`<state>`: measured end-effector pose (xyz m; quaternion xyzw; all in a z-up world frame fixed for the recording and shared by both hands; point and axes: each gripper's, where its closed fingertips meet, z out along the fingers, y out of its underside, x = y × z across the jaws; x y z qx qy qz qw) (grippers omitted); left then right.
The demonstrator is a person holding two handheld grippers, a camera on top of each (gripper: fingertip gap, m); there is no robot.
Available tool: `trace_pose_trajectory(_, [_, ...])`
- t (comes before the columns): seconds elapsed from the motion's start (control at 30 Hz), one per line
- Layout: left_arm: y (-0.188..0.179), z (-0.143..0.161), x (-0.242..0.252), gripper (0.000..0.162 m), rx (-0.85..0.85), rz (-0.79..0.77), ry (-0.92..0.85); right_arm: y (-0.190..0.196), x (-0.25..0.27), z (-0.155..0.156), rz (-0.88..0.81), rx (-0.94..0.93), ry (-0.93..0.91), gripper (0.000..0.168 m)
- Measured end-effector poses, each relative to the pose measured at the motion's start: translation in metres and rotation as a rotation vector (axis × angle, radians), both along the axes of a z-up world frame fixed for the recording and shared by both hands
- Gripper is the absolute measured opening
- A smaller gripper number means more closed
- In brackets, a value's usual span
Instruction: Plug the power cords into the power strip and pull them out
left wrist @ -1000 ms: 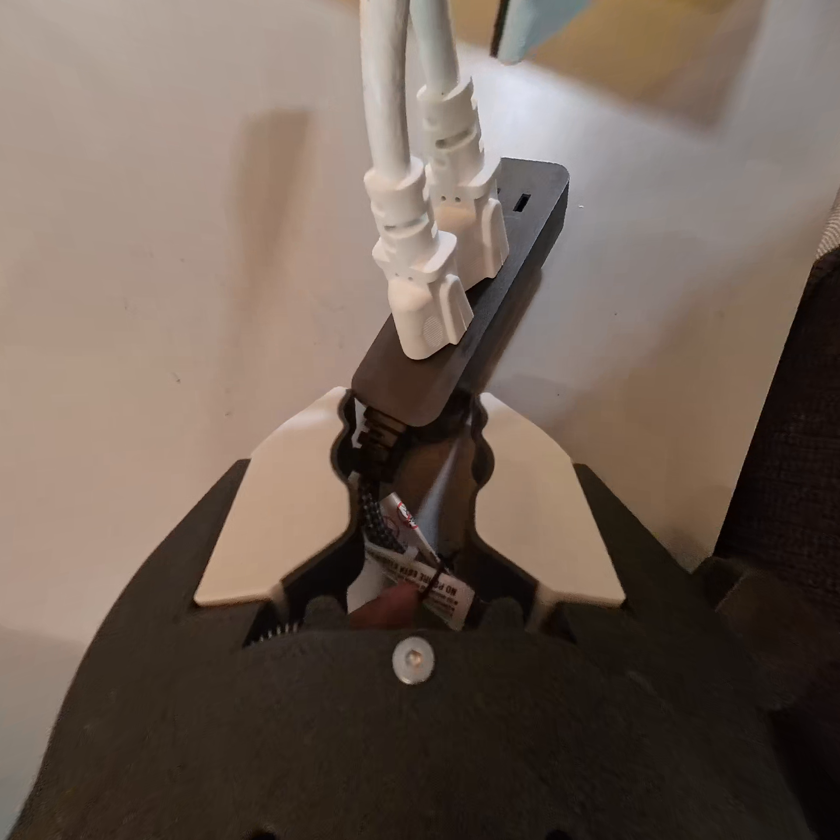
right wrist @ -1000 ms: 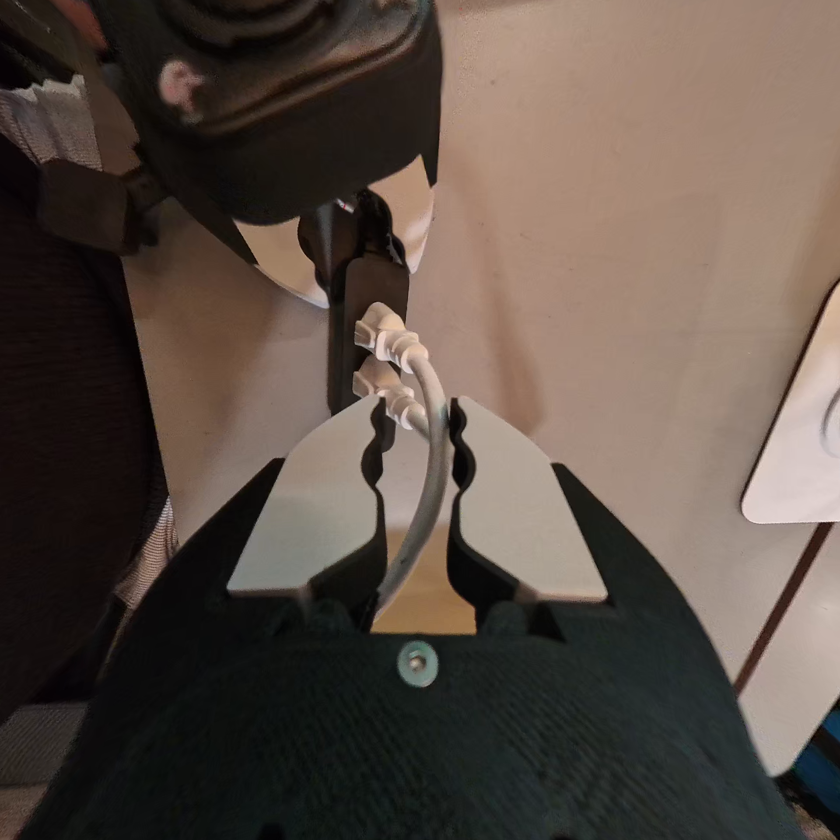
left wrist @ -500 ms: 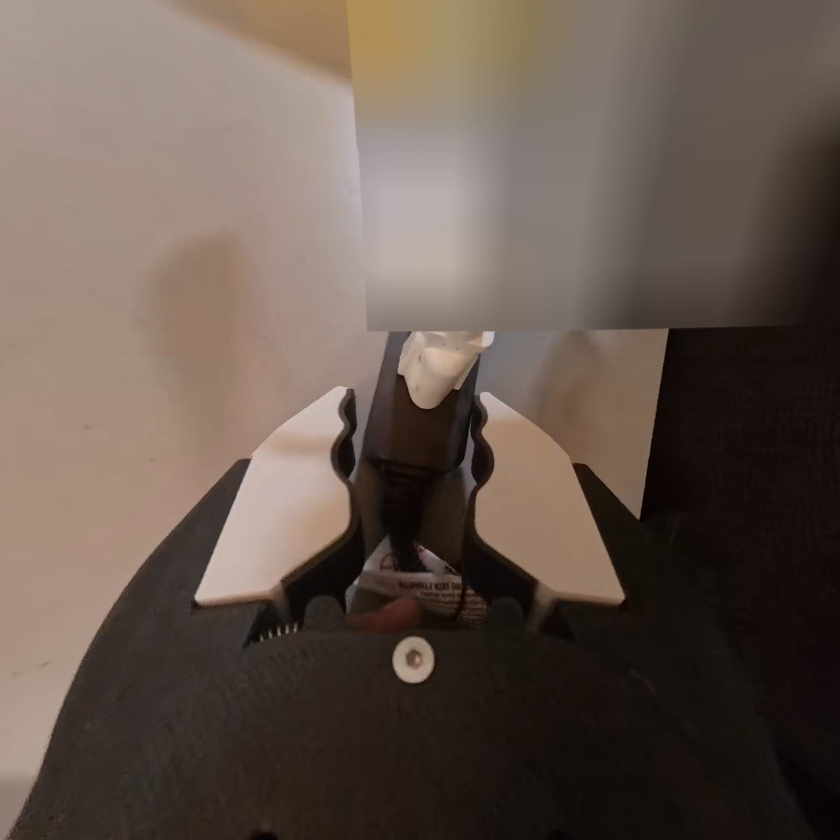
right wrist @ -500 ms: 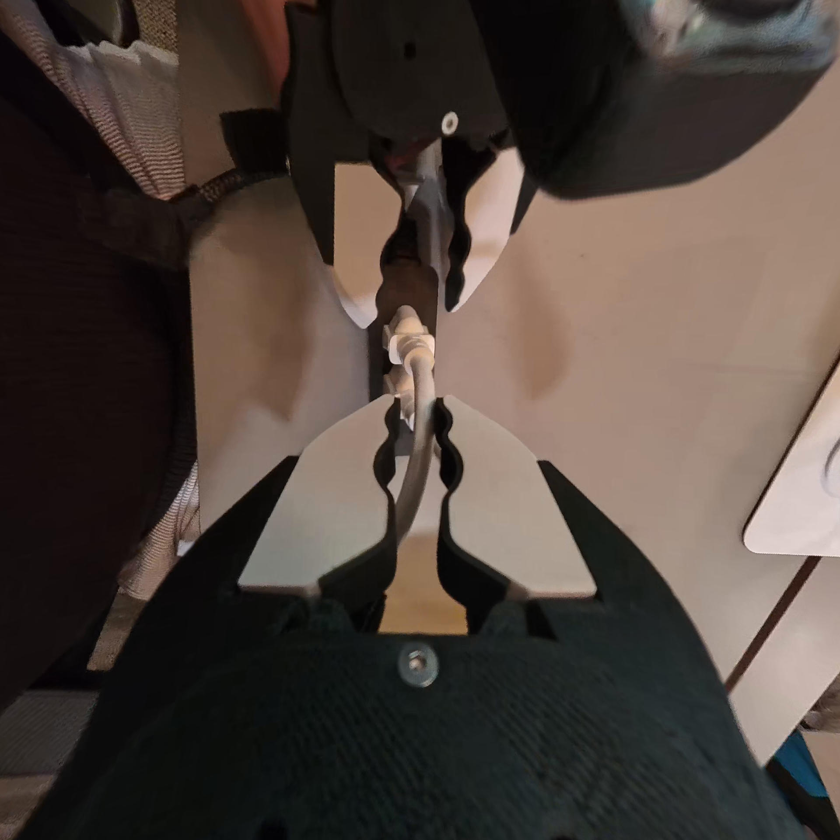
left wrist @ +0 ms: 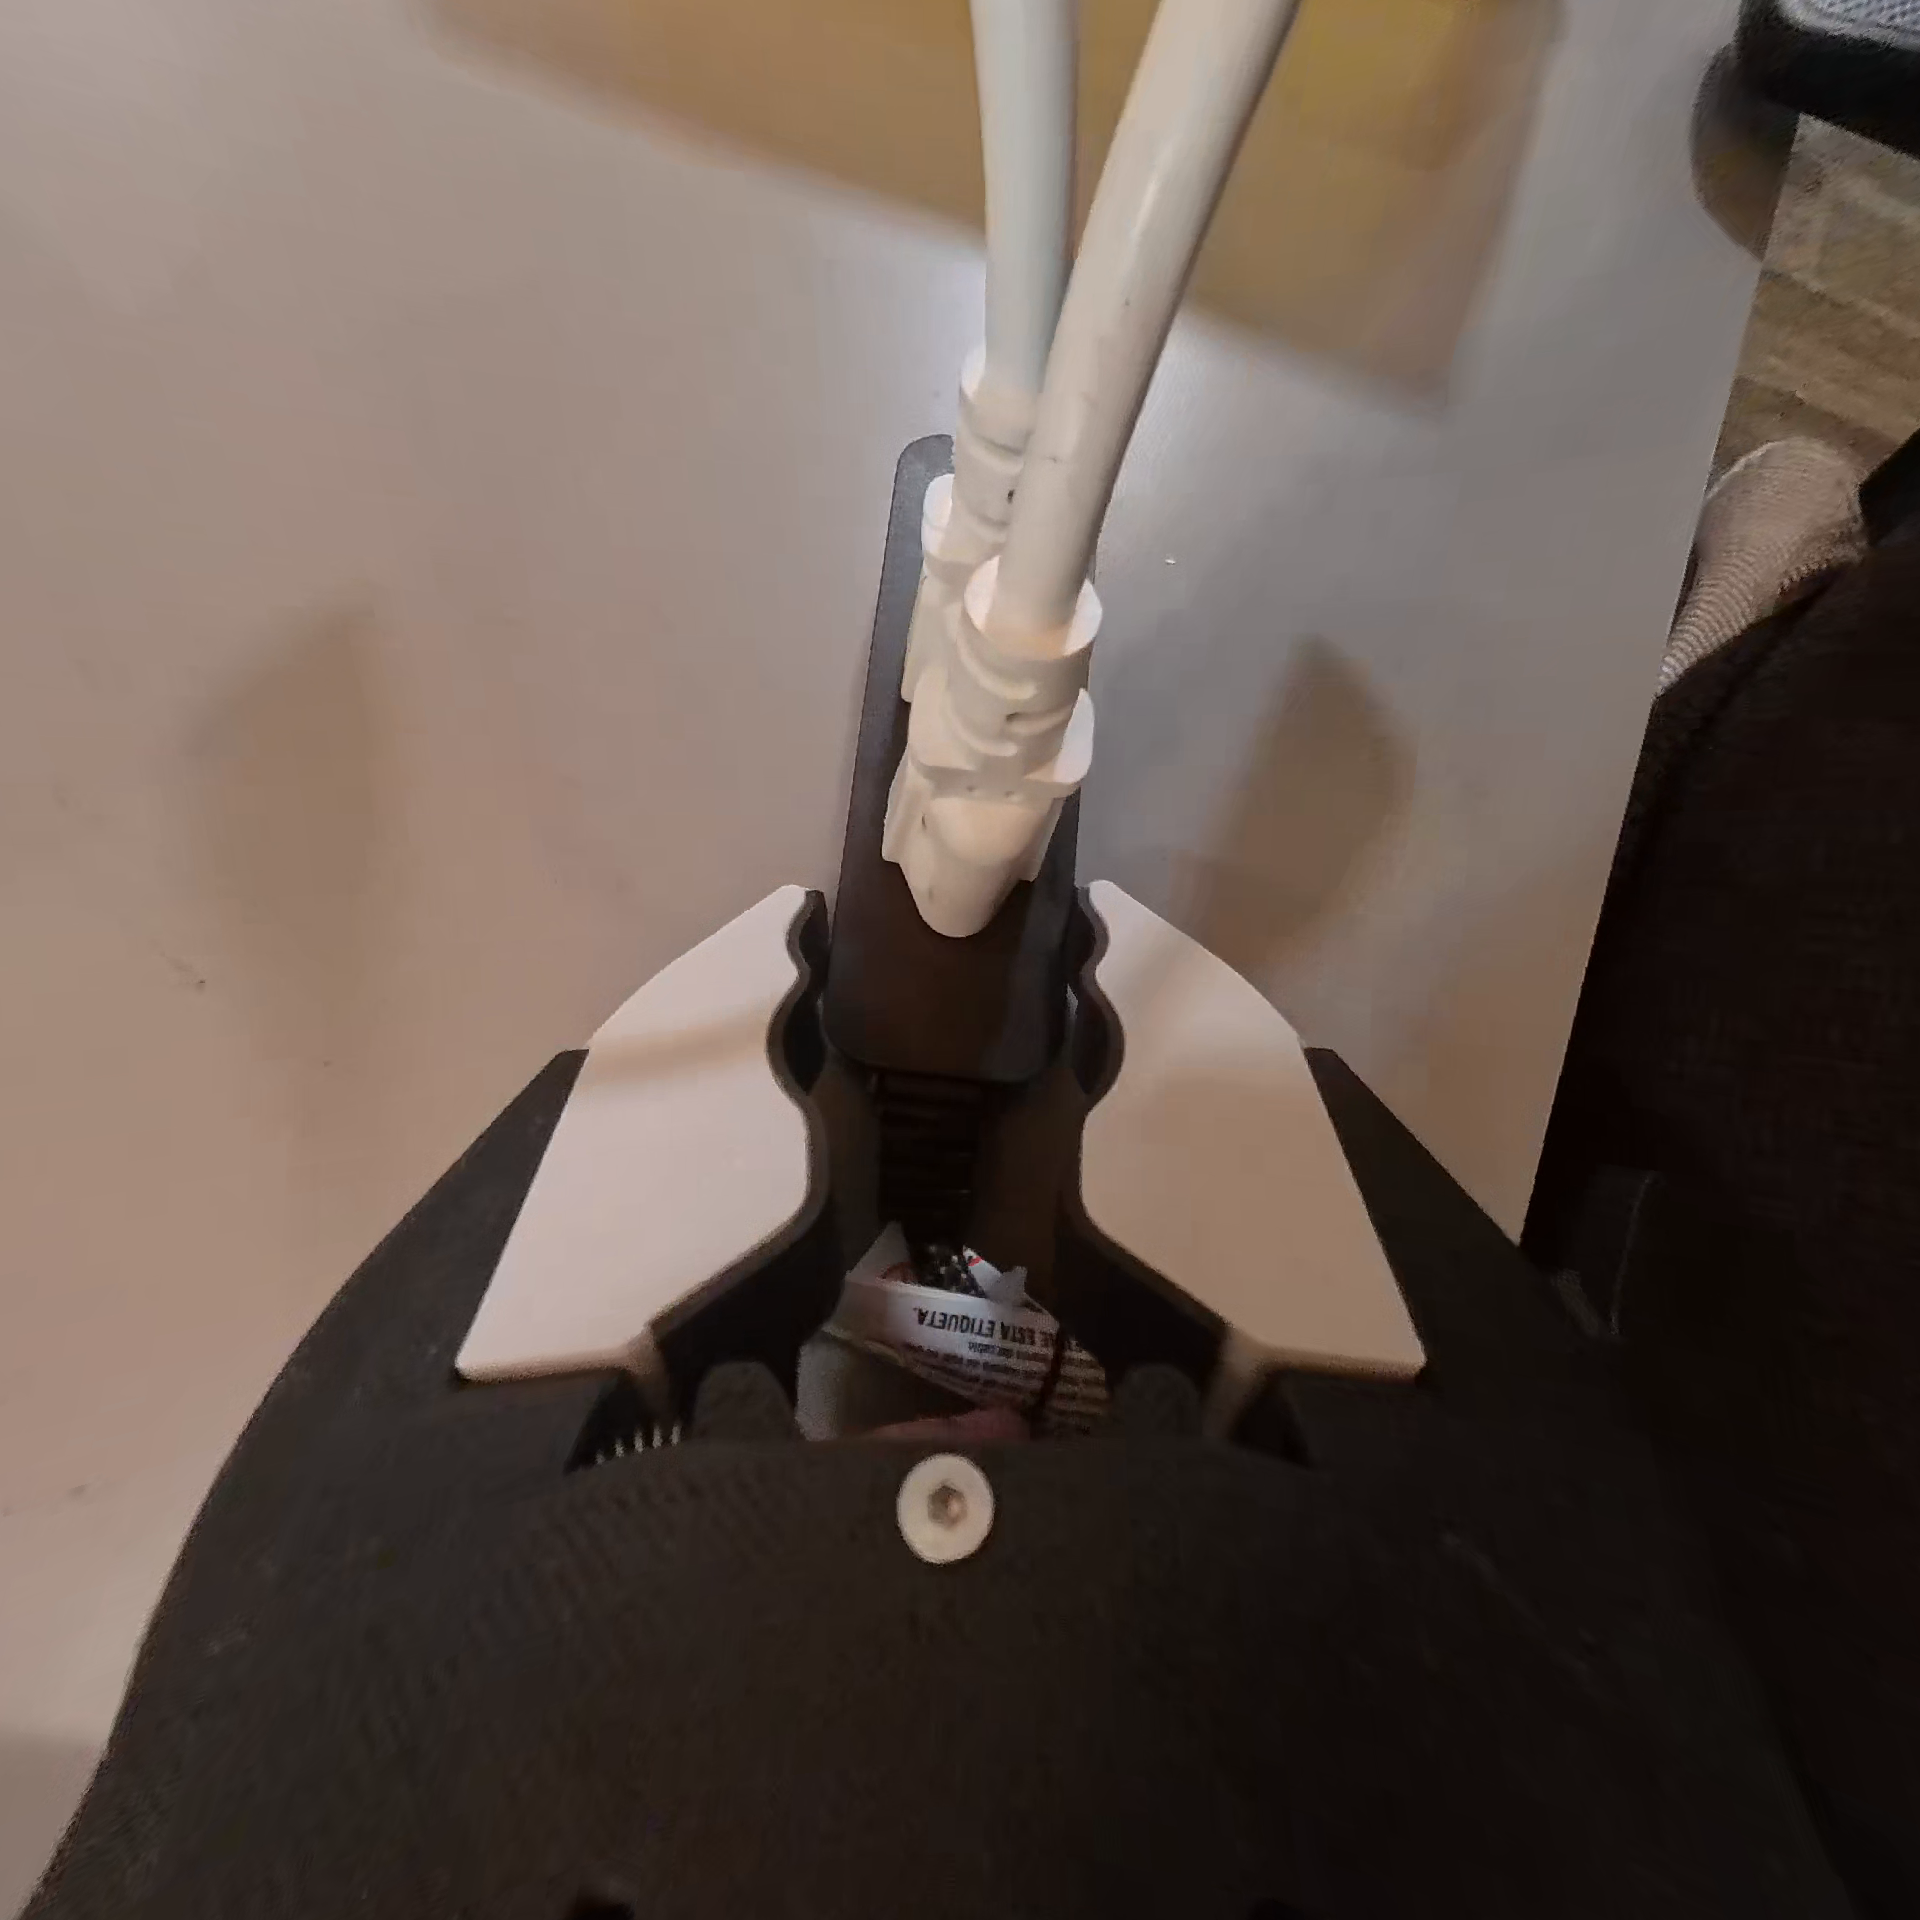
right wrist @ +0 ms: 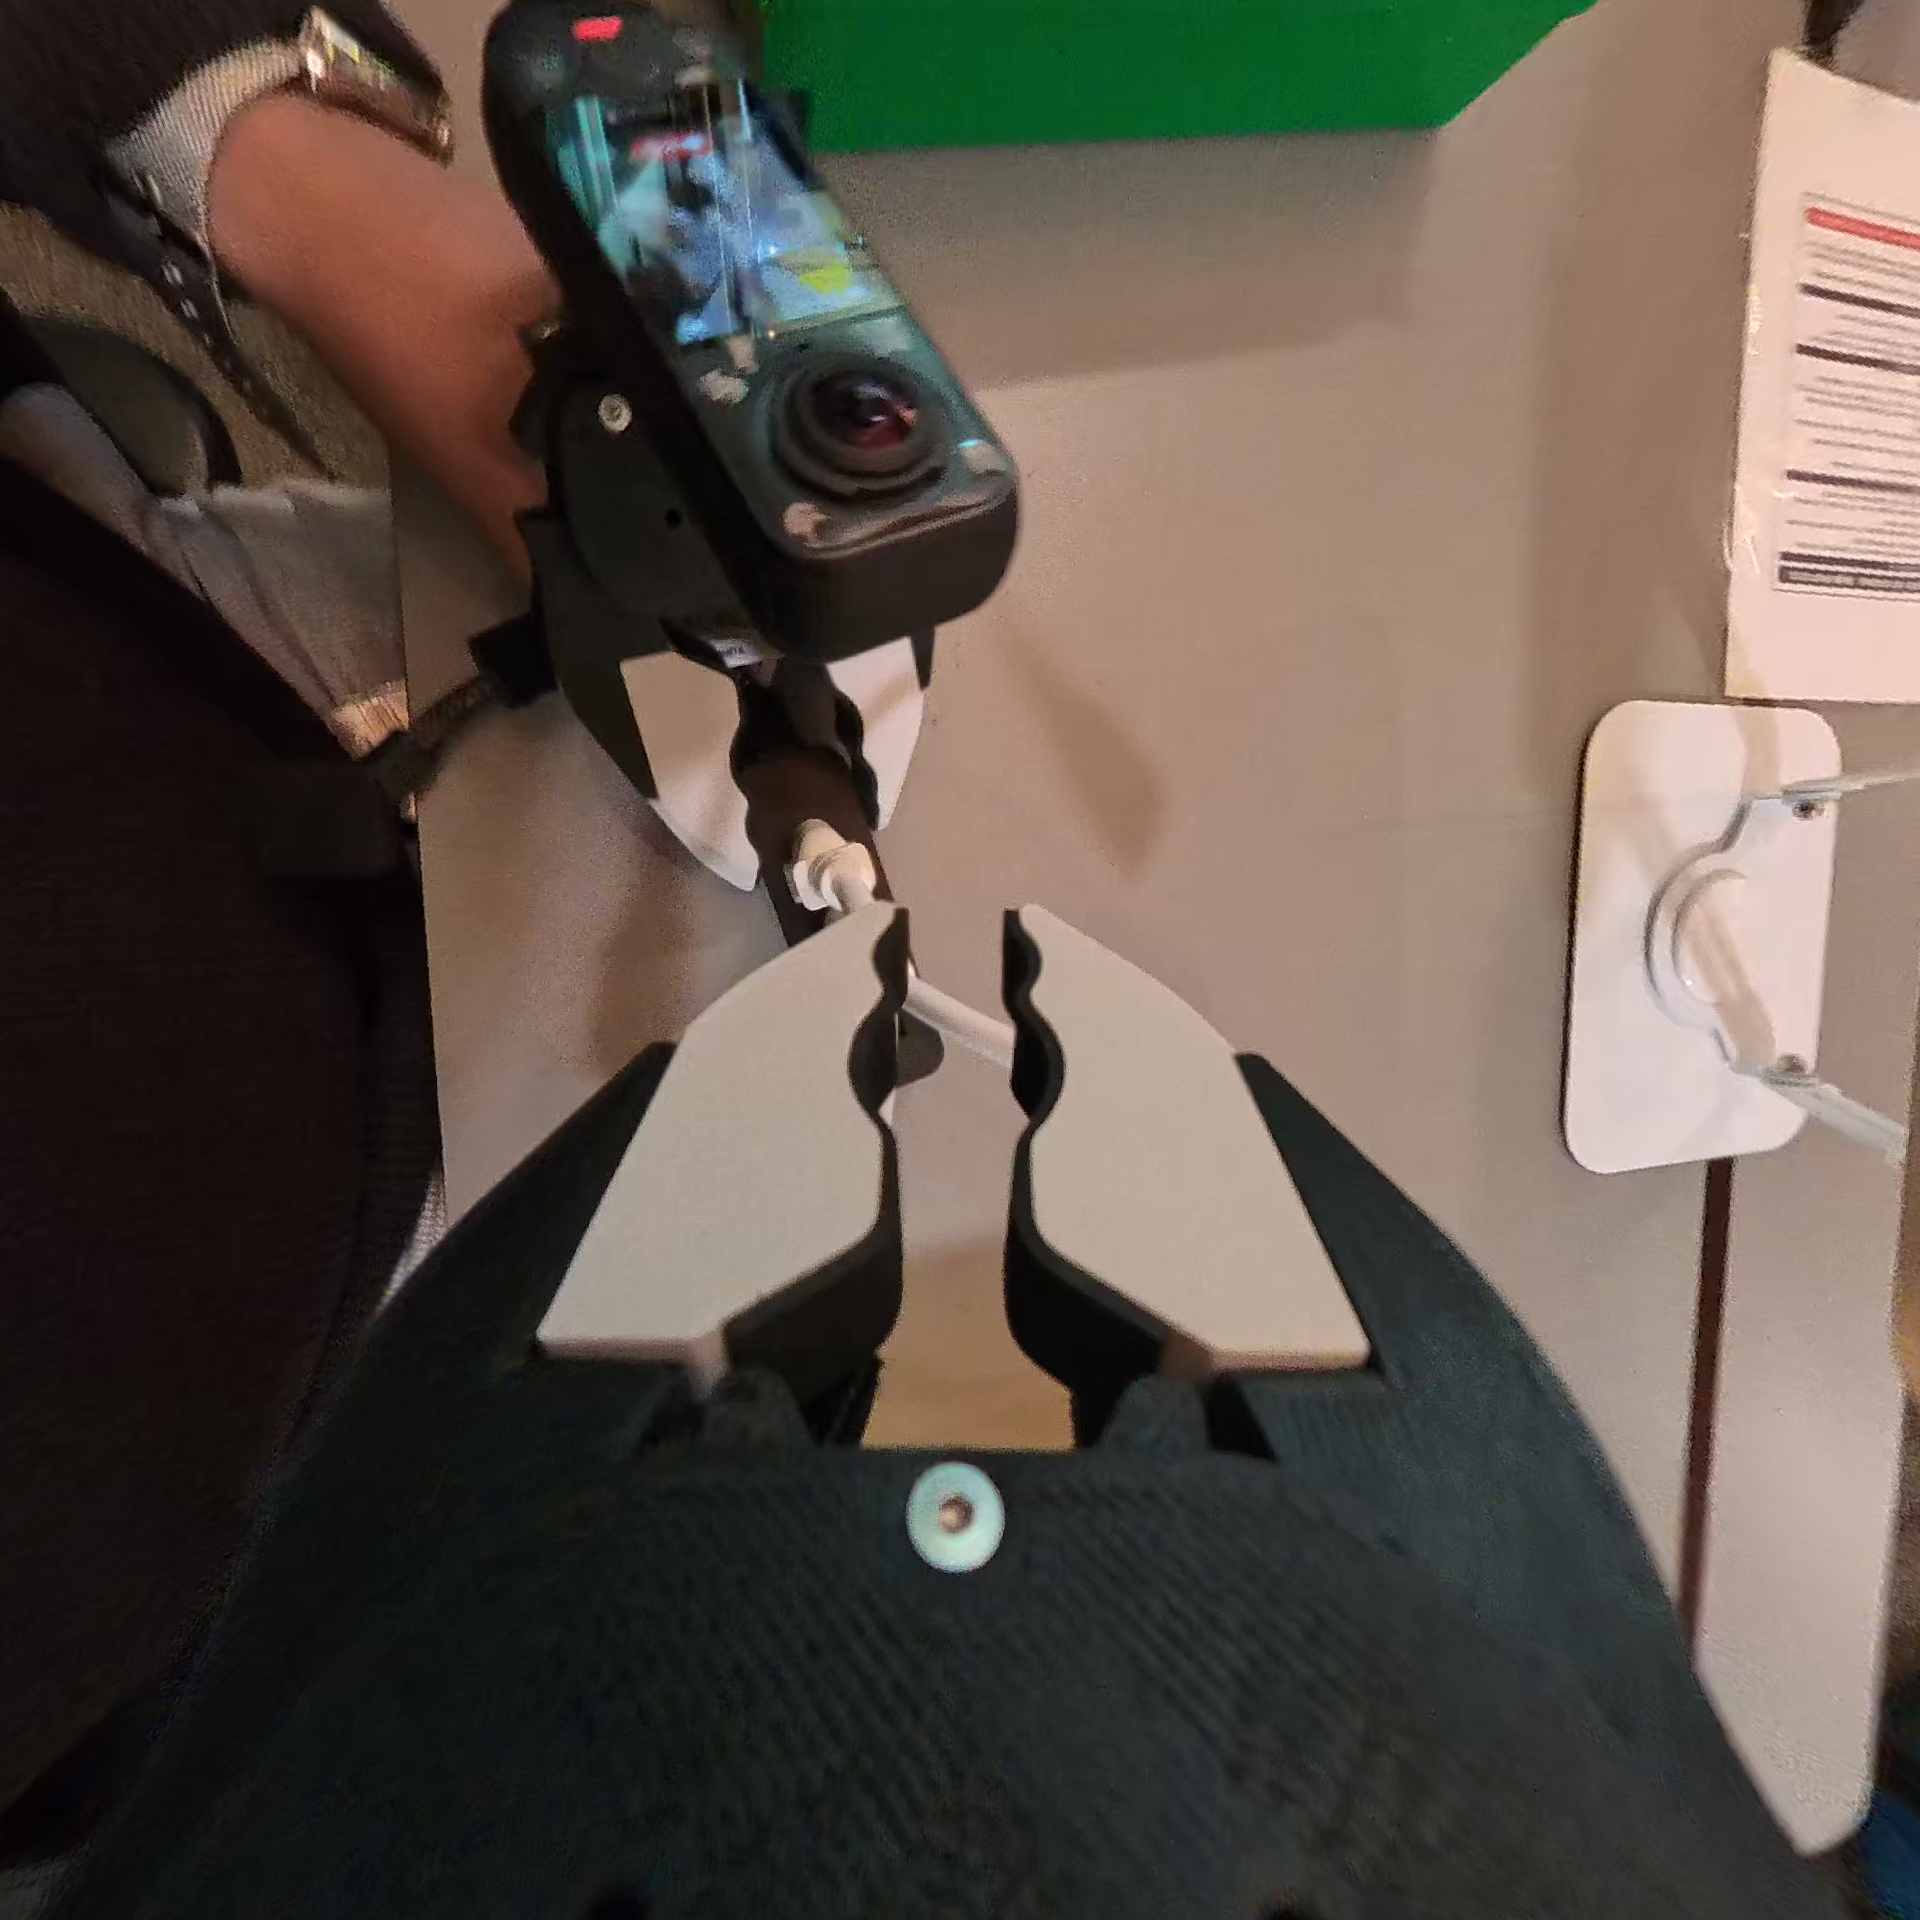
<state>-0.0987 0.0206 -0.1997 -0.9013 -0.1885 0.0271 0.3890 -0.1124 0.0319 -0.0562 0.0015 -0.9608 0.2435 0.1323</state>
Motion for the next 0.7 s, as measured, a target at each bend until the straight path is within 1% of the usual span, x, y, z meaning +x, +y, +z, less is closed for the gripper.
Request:
trace_pose_trajectory(0.03, [0.000, 0.000, 0.000, 0.047, -0.003, -0.004, 0.005, 0.003, 0.000, 0.002, -0.020, -0.029, -0.012, 0.017])
trace_pose_trajectory(0.2, [0.000, 0.000, 0.000, 0.047, 0.002, -0.008, -0.004, 0.030, -0.007, -0.002, -0.127, -0.112, -0.012, 0.019])
trace_pose_trajectory(0.3, [0.001, 0.000, 0.002, 0.047, 0.007, -0.016, -0.019, 0.050, -0.015, -0.003, -0.222, -0.215, -0.042, 0.018])
trace_pose_trajectory(0.37, [0.001, 0.000, 0.002, 0.047, 0.009, -0.018, -0.026, 0.058, -0.011, -0.008, -0.271, -0.330, -0.162, 0.014])
trace_pose_trajectory(0.47, [0.001, -0.001, 0.002, 0.048, 0.014, -0.023, -0.041, 0.060, 0.004, -0.029, -0.300, -0.474, -0.396, 0.013])
trace_pose_trajectory(0.5, [0.002, -0.001, 0.003, 0.048, 0.016, -0.031, -0.048, 0.060, 0.004, -0.033, -0.309, -0.523, -0.427, 0.007])
trace_pose_trajectory(0.53, [0.002, -0.001, 0.003, 0.047, 0.017, -0.041, -0.050, 0.059, 0.004, -0.036, -0.304, -0.567, -0.450, 0.007])
trace_pose_trajectory(0.7, [0.004, -0.001, 0.005, 0.047, 0.020, -0.131, -0.069, 0.050, 0.001, -0.033, -0.234, -0.736, -0.611, 0.016])
